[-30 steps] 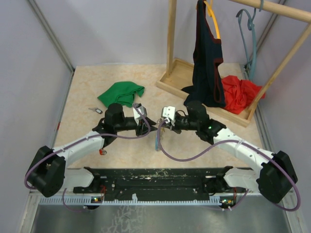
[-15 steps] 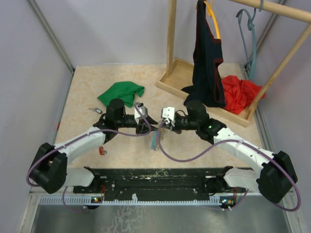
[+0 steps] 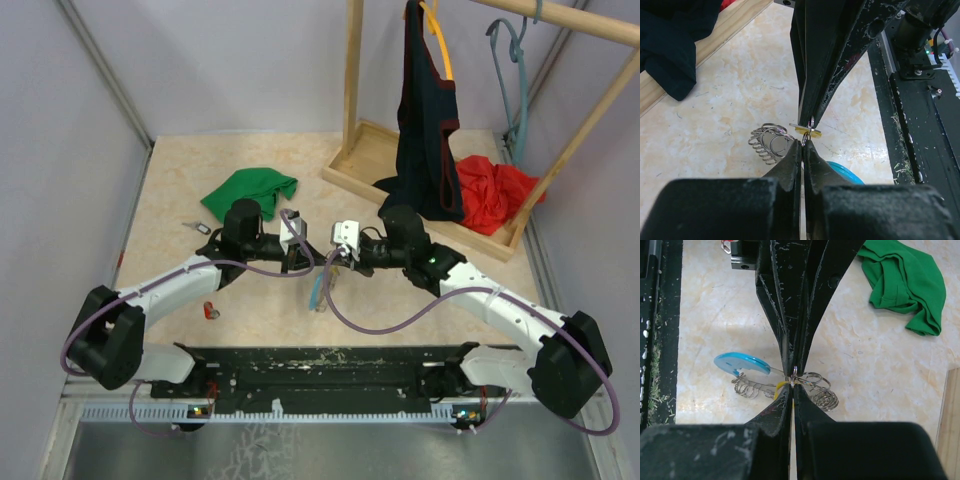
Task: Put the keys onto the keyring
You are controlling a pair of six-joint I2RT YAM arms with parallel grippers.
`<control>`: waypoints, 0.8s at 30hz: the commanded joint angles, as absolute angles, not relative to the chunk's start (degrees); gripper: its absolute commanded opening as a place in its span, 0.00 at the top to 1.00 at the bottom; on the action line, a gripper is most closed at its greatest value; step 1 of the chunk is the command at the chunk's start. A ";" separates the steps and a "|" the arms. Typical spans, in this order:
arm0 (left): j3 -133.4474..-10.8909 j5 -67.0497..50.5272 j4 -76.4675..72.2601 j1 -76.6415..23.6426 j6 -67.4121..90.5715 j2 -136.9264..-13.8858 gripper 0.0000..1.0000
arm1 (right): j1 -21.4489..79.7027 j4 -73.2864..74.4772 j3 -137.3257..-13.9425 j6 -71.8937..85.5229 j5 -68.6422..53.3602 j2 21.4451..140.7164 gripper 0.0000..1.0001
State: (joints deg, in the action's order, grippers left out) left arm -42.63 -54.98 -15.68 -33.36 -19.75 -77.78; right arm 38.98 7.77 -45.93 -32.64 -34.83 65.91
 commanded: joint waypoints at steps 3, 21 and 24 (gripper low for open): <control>-44.05 -53.48 -14.30 -32.91 -19.37 -77.30 1.00 | 39.71 4.22 -48.18 -32.43 -33.95 63.98 1.00; -40.00 -42.97 -22.72 -31.46 -5.28 -72.78 1.00 | 43.50 2.59 -43.48 -32.42 -26.95 64.62 1.00; -39.58 -41.42 -23.49 -31.46 -4.36 -71.84 1.00 | 43.91 2.27 -42.93 -32.17 -26.45 64.82 1.00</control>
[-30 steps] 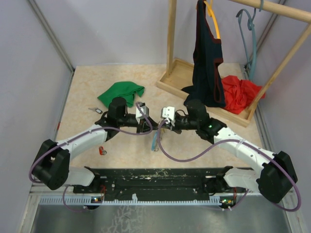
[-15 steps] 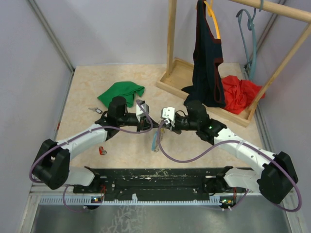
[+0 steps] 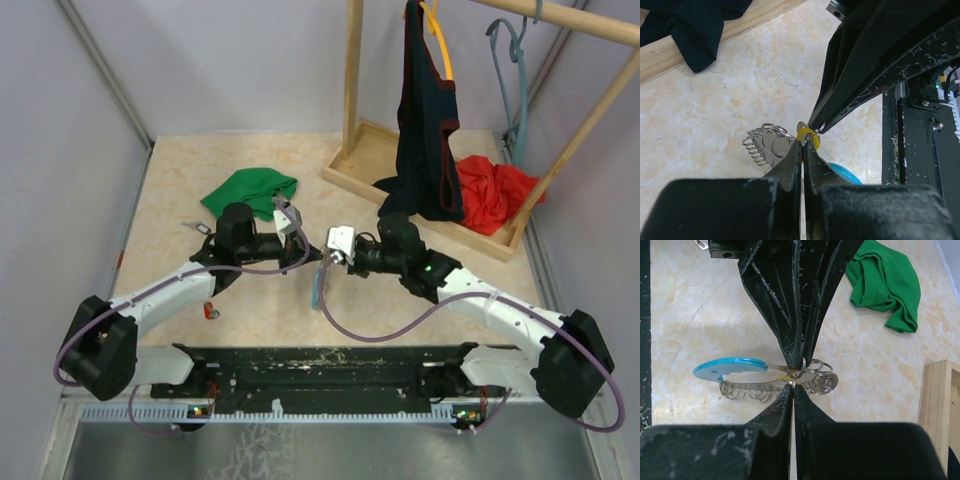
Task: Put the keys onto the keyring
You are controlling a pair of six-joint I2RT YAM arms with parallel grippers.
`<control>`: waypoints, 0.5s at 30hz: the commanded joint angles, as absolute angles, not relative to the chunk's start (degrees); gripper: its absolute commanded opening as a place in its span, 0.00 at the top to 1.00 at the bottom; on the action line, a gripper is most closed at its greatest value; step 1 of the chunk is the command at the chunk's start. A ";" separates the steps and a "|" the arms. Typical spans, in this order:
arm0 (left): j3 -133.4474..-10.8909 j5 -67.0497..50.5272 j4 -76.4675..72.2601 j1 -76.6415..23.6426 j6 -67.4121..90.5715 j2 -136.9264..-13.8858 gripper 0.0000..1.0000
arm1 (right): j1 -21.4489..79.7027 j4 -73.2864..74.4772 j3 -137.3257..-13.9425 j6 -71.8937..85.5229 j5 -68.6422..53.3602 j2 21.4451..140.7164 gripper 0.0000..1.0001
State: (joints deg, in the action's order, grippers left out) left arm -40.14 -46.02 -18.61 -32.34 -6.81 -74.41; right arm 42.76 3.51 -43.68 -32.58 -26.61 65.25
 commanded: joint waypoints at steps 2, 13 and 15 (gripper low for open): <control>-39.39 -40.24 -23.91 -31.46 -3.80 -71.27 1.00 | 44.18 1.61 -42.52 -31.96 -26.28 65.03 1.00; -34.29 -38.38 -36.01 -31.54 4.73 -71.15 1.00 | 46.20 -3.88 -42.54 -30.66 -28.15 68.36 1.00; -33.10 -37.55 -38.80 -31.67 6.53 -71.02 1.00 | 46.32 -4.80 -42.54 -30.54 -28.24 68.77 1.00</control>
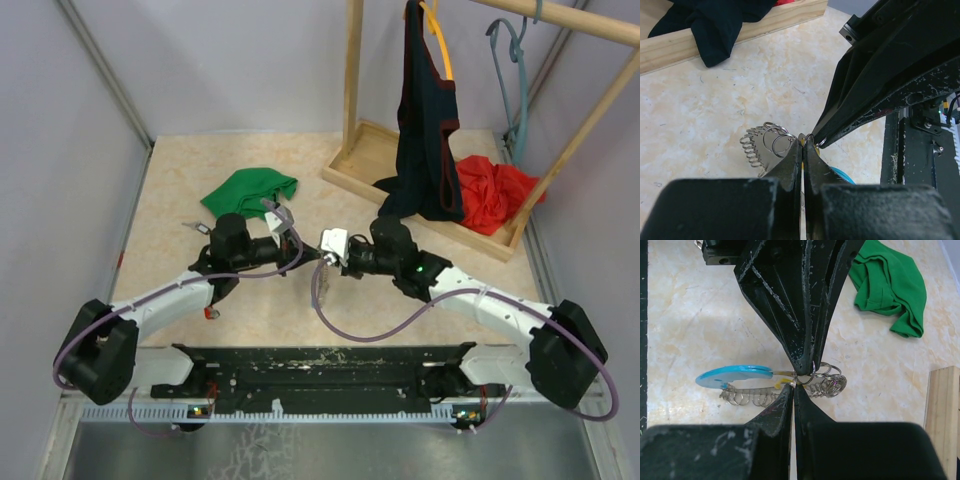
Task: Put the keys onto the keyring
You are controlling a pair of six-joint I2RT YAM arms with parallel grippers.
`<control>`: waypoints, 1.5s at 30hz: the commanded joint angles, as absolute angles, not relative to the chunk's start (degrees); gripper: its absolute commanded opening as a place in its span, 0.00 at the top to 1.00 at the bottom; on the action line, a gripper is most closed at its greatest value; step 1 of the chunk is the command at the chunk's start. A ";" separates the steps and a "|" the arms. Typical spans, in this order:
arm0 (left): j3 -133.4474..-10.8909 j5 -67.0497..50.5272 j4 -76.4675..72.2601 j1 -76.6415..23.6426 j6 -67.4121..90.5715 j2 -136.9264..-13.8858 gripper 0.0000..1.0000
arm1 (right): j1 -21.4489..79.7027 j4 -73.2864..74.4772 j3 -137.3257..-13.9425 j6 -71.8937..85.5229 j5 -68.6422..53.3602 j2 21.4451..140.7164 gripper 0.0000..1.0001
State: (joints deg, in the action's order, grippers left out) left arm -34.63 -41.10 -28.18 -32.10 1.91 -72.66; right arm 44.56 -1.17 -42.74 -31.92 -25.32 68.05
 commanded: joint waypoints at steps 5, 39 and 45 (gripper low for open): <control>-31.55 -35.41 -41.30 -31.73 8.25 -70.65 1.00 | 46.41 -5.48 -42.76 -30.41 -28.07 69.88 1.00; -38.65 -57.40 -19.25 -28.04 -20.21 -71.97 0.55 | 46.41 6.60 -52.05 -37.26 -25.65 68.14 1.00; -41.12 -60.03 -15.21 -28.13 -24.72 -74.46 0.57 | 46.36 6.79 -52.26 -37.25 -25.91 68.20 1.00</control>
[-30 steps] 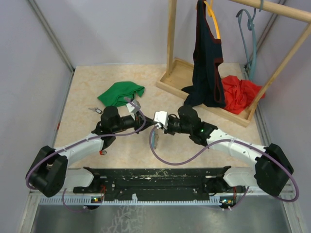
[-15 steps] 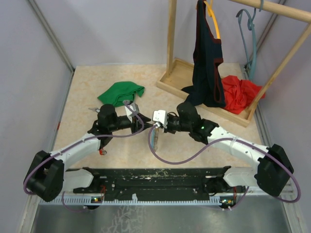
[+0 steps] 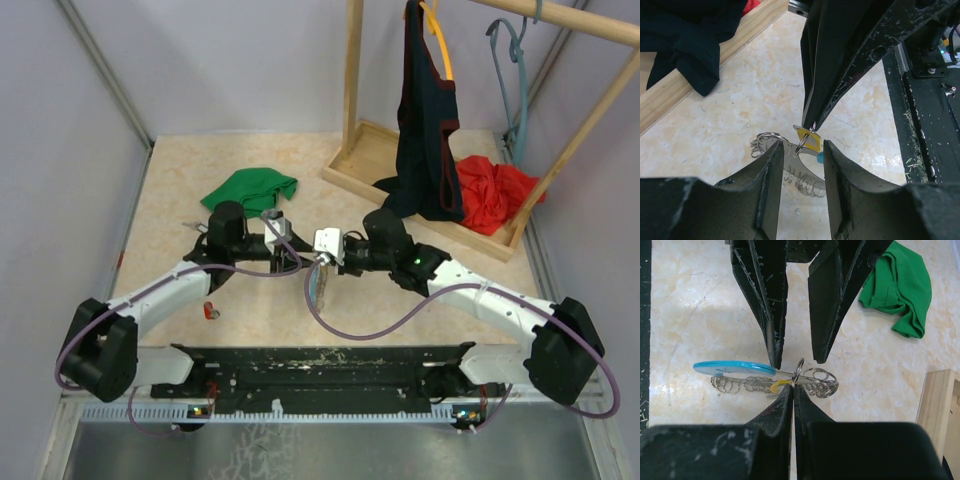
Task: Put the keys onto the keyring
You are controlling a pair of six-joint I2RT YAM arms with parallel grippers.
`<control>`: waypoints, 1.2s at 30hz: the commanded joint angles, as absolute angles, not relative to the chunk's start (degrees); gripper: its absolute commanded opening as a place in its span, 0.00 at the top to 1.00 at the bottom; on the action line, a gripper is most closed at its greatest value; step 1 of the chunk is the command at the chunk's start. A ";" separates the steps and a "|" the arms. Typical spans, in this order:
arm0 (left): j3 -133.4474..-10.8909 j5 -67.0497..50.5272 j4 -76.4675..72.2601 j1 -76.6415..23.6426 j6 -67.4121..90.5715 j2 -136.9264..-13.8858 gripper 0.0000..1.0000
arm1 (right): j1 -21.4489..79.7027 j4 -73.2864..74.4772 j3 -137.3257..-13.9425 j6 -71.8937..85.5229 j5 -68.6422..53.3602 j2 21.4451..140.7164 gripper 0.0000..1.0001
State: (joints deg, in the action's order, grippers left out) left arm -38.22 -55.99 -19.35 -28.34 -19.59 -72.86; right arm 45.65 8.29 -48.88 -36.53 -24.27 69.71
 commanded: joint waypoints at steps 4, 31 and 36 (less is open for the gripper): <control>-42.90 -61.33 -11.94 -28.13 -26.75 -76.11 0.61 | 46.40 6.99 -52.38 -37.26 -25.88 68.20 1.00; -37.30 -50.43 -28.68 -28.83 -4.35 -71.37 1.00 | 46.47 7.08 -48.61 -33.59 -22.51 63.18 1.00; -35.40 -48.06 -32.61 -29.18 0.76 -70.34 1.00 | 47.38 6.94 -47.74 -33.27 -21.39 63.89 1.00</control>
